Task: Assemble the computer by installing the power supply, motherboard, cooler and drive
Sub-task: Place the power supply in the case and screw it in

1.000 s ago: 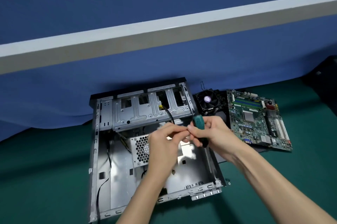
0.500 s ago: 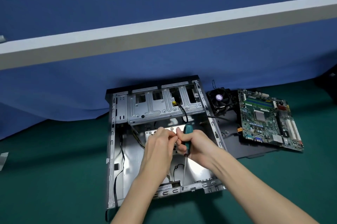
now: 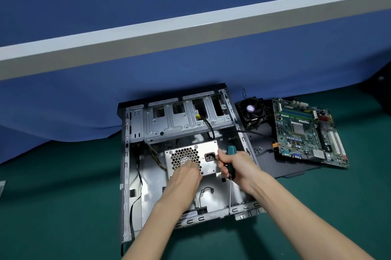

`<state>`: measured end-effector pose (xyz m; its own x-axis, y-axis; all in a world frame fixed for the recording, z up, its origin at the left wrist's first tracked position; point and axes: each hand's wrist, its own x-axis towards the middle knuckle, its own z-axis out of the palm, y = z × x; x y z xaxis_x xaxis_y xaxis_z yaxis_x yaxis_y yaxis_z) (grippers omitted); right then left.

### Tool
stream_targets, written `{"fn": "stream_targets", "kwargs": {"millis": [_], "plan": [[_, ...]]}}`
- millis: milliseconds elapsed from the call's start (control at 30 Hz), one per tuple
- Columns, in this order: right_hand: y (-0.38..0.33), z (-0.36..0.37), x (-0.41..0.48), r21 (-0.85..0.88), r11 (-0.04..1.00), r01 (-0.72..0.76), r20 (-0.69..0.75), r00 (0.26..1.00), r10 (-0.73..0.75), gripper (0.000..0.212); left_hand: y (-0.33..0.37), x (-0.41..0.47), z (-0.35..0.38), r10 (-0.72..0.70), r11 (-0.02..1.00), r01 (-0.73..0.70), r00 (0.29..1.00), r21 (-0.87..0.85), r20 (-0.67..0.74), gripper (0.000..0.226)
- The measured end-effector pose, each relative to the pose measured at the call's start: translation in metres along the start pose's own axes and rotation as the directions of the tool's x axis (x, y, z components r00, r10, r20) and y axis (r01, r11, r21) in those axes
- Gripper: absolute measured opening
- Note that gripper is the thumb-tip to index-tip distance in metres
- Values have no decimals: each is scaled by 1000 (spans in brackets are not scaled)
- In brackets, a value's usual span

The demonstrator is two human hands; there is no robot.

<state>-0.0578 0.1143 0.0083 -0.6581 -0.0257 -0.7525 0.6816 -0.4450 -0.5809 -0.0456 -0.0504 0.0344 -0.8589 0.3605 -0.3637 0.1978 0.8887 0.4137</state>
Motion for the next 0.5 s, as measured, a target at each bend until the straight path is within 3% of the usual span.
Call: {"fn": "stream_targets", "kwargs": {"millis": [233,367,500], "plan": [[6,-3,3,73,997,-9,-1,1000,9,13,11,15,0,-37,986,31,999,162,35,16],[4,-5,3,97,995,-10,-3,1000,11,12,22,20,-7,-25,948,-15,992,317,124,18],[1,-6,0,113,994,-6,-9,1000,7,12,29,33,-13,-52,931,-24,979,365,197,20]]}}
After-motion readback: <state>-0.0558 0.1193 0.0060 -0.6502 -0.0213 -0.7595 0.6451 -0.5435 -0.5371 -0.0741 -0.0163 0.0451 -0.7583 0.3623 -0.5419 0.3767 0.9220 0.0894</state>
